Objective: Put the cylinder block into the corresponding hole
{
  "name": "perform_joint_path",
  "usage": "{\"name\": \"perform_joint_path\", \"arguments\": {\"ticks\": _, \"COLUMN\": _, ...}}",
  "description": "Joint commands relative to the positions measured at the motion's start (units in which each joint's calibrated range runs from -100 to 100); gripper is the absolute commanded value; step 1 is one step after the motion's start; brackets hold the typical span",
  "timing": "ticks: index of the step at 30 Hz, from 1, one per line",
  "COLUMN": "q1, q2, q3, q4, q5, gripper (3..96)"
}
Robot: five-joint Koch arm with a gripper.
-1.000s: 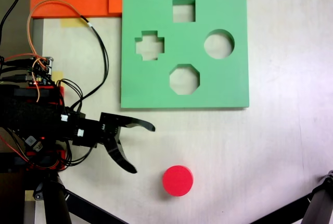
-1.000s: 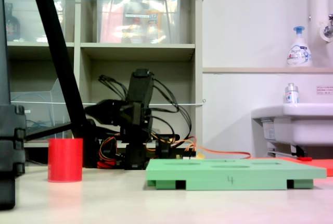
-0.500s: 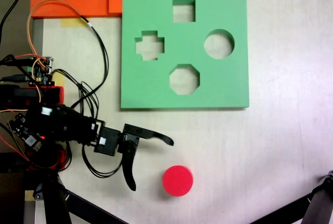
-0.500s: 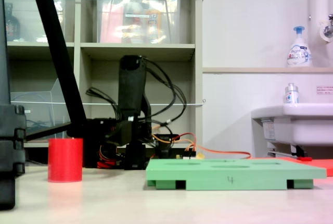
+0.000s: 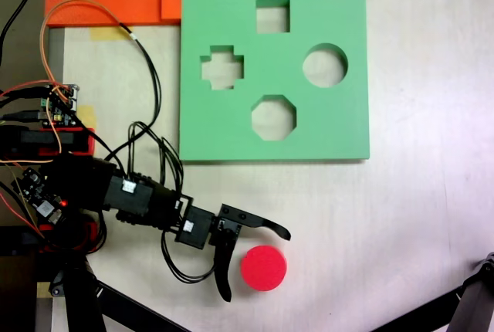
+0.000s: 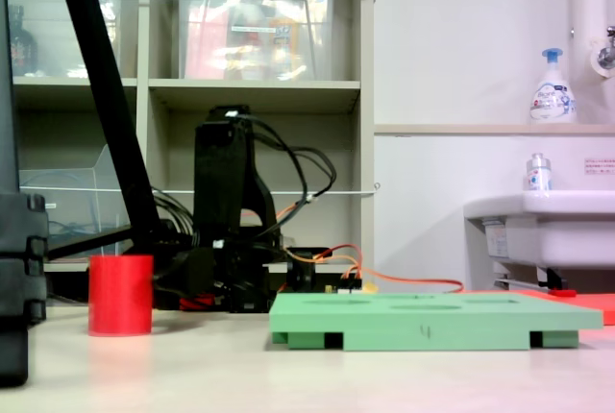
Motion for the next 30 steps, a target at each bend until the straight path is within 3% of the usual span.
{"name": "perform_joint_path", "arguments": {"ticks": 1, "q1": -0.59, "q2": 0.49, "q3": 3.38, "q4": 6.17, "q5": 0.63, "gripper": 94.6}}
{"name": "perform_joint_path", "arguments": {"ticks": 11, "q1": -0.88, "q2": 5.94, "q3": 7.97, "q4": 6.17, "q5": 0.78, "gripper": 80.0}}
{"name": "perform_joint_path", "arguments": {"ticks": 21, "q1": -0.68, "q2": 5.94, "q3": 7.97, "q4": 6.17, "q5": 0.78, "gripper": 43.8}}
{"name": "perform_joint_path", "arguments": {"ticks": 30, "q1": 0.44, "q2": -1.32, "q3": 7.67, "q4": 6.17, "q5": 0.88, "gripper": 43.0}}
